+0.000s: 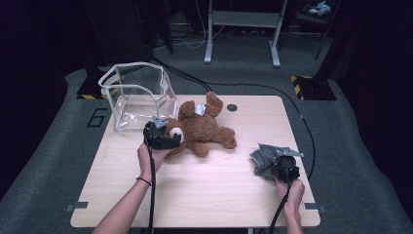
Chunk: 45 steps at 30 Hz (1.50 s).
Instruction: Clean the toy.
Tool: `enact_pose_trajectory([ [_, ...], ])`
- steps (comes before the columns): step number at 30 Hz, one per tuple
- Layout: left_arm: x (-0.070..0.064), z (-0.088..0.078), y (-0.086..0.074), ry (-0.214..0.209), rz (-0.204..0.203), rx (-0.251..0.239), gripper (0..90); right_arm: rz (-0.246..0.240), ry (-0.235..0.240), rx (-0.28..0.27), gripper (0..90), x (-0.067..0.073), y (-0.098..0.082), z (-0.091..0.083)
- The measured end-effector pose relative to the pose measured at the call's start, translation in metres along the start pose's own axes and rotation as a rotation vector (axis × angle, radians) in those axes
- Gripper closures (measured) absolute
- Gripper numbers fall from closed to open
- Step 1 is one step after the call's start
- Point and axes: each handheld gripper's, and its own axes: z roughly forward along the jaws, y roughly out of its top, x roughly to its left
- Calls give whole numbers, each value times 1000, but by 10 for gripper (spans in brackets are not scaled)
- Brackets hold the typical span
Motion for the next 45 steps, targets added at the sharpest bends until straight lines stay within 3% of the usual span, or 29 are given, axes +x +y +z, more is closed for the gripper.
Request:
enact_pose_trajectory([
  [6,-1,12,-1,9,5,47,79,12,5,4,797,0,0,0],
  [7,-2,12,-2,8,-11,48,95,19,5,6,797,0,0,0],
  [10,-3,14,-5,8,12,35,205,15,7,3,797,-1,0,0],
  [15,1,14,-8,-37,41,14,456,21,8,2,797,-2,1,0],
  [20,10,10,-12,-103,68,-15,533,25,10,5,797,-3,1,1],
  [28,15,5,-15,-229,47,-58,551,33,6,5,799,-3,2,-1],
  [32,13,3,-14,-285,56,-65,553,9,3,-8,800,-5,4,-4],
  [36,10,3,-12,-360,69,-69,553,17,6,-26,805,-4,9,-11],
  [41,2,4,-10,-431,82,-52,552,6,37,-67,819,-3,21,-25],
  [45,-2,6,-8,-466,117,-35,551,-14,67,-97,827,5,37,-36],
])
